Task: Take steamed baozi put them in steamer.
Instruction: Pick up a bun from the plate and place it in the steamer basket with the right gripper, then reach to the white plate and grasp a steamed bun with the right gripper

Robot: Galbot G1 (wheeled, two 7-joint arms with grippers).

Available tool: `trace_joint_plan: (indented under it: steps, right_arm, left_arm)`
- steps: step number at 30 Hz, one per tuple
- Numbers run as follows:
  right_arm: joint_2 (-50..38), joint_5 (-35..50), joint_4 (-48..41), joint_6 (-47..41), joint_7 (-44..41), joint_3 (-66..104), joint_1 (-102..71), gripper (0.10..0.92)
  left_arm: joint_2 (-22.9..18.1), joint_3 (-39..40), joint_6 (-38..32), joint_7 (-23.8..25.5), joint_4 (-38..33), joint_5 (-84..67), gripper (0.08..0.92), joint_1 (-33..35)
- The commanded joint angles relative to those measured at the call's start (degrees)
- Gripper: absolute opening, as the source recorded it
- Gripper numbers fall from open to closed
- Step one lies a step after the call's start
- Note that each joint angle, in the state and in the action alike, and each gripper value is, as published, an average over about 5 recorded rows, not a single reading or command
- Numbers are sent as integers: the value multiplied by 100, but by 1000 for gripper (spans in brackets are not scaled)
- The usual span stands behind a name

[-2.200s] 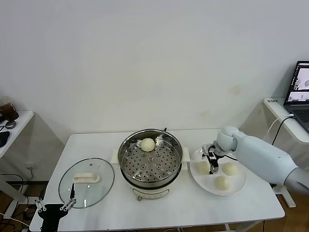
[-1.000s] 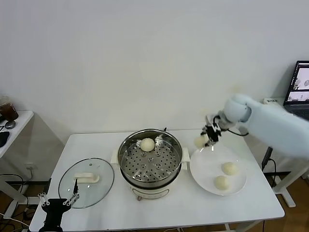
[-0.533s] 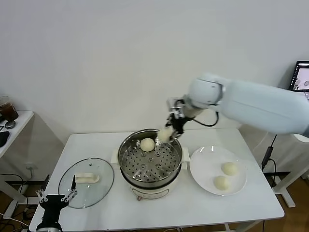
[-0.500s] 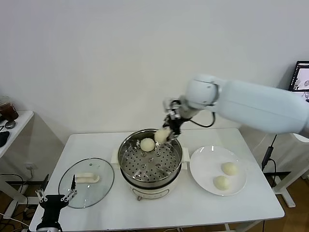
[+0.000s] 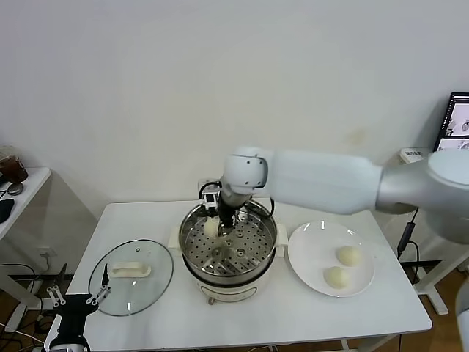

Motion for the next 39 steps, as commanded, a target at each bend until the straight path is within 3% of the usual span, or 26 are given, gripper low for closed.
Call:
trace_joint_plan:
  steps: [1, 17, 21, 29, 39]
  right_arm:
    - [662, -41, -650, -236, 222, 23, -460, 509]
    - [833, -48, -783, -235, 169, 75, -534, 519]
    - [571, -136, -620, -222, -186, 138, -307, 583]
    - [-563, -809, 47, 349, -1569, 485, 430, 796]
    - [-2878, -2283, 868, 1839, -3108, 741, 705, 823]
  left_arm:
    - [3, -15, -4, 1, 12, 9, 823, -8]
    - [17, -64, -36, -9, 31, -8, 823, 11]
    - [16, -64, -34, -7, 31, -10, 823, 5]
    - [32, -75, -21, -1, 35, -23, 823, -33]
    - [44, 4, 29, 19, 74, 4, 823, -143]
